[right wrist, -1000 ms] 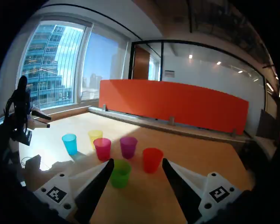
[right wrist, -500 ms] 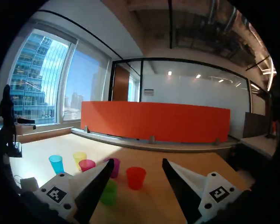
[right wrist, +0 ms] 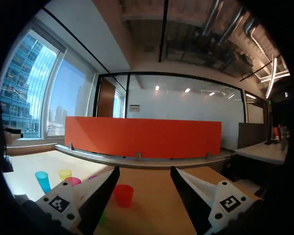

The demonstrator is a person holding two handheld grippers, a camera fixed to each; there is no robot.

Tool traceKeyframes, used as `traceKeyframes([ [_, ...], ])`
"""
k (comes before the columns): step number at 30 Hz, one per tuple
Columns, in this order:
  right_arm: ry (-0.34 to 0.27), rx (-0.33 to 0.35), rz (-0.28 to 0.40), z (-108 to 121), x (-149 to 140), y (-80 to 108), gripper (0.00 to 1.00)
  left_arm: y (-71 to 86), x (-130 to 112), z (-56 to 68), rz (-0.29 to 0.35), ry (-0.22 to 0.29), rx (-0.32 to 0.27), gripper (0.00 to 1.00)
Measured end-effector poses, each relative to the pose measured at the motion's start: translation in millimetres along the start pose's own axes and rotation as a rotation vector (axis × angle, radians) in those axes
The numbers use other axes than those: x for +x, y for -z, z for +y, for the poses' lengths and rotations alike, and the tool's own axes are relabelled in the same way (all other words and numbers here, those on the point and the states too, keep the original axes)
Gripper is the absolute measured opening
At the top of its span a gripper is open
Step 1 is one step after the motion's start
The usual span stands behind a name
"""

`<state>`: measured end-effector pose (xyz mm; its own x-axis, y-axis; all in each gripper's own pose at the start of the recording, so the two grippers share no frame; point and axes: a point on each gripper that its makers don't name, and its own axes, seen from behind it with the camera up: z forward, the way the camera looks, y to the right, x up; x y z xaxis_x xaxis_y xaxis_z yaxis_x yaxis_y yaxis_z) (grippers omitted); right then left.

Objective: Pour water

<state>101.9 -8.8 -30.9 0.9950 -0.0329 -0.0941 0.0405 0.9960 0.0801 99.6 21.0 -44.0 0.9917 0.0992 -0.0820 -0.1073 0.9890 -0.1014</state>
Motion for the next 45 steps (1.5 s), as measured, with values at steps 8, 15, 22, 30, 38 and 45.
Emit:
traceKeyframes([
  [8, -0.024, -0.048, 0.025, 12, 9, -0.6, 1.0, -9.9, -11, -6.4, -0.014, 0.044, 0.041, 0.86],
  [15, -0.033, -0.056, 0.021, 12, 14, -0.3, 1.0, -16.9, -25, -11.8, -0.014, 0.048, 0.071, 0.86],
  [22, -0.024, -0.054, 0.036, 5, 22, 0.0, 1.0, -23.8, -46, -14.0, -0.03, 0.061, 0.085, 0.86],
  [30, -0.074, -0.069, 0.033, 10, 19, 3.0, 1.0, -29.4, -63, -16.1, -0.035, 0.068, 0.092, 0.86],
  [38, -0.055, -0.098, 0.016, 19, 13, 3.9, 1.0, -32.7, -75, -9.6, -0.029, 0.063, 0.084, 0.85],
  [45, -0.056, -0.103, 0.006, 20, 9, 2.1, 1.0, -33.2, -84, -10.8, -0.032, 0.073, 0.093, 0.86],
])
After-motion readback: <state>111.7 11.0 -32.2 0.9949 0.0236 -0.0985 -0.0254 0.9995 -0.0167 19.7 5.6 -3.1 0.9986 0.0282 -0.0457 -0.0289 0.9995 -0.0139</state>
